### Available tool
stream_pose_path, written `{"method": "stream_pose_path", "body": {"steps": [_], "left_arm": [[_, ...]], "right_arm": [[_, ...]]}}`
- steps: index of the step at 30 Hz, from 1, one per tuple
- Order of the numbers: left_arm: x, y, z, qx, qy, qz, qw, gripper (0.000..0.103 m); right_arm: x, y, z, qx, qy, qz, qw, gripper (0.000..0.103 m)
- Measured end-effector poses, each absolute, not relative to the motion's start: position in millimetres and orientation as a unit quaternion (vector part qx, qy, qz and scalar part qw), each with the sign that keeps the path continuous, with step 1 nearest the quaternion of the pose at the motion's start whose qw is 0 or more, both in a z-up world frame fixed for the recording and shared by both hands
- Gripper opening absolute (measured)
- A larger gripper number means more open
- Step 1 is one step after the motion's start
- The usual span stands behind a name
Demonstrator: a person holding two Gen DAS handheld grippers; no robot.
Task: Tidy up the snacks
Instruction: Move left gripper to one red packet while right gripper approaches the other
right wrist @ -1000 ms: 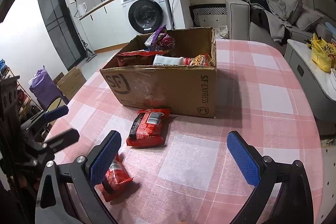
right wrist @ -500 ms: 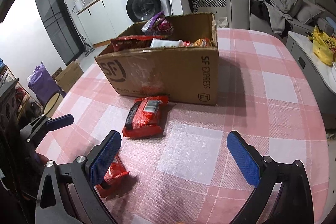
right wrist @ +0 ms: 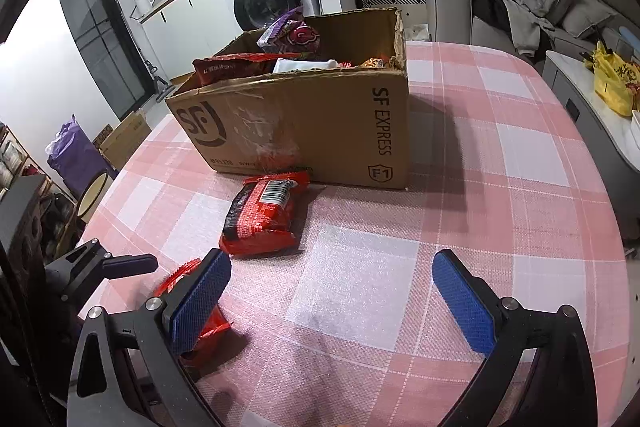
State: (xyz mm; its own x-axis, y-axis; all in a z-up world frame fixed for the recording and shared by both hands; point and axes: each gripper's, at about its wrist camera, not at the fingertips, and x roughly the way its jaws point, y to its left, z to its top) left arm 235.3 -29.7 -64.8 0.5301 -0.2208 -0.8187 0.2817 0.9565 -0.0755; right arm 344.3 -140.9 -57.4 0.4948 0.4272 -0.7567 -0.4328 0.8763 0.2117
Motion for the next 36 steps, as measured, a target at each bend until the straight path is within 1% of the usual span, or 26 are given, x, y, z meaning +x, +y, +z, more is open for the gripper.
{"method": "stream_pose_path", "body": {"steps": [4, 21, 36], "left_arm": [[240.5, -28.1, -71.4, 0.043, 0.467, -0.119, 0.875, 0.103], [265.1, 15.1, -72.8, 0.001, 0.470, -0.073, 0.880, 0.102], [275.4, 59.6, -82.0, -0.030, 0.474, -0.045, 0.879, 0.103]], "right_arm": [[344.1, -141.4, -56.4, -0.002, 0.435, 0.249, 0.865, 0.103], [349.8, -132.1, -69.2, -0.006, 0.453, 0.247, 0.857, 0.103], [365.7, -69.7, -76.8, -0.052, 0.453, 0.247, 0.855, 0.101]]}}
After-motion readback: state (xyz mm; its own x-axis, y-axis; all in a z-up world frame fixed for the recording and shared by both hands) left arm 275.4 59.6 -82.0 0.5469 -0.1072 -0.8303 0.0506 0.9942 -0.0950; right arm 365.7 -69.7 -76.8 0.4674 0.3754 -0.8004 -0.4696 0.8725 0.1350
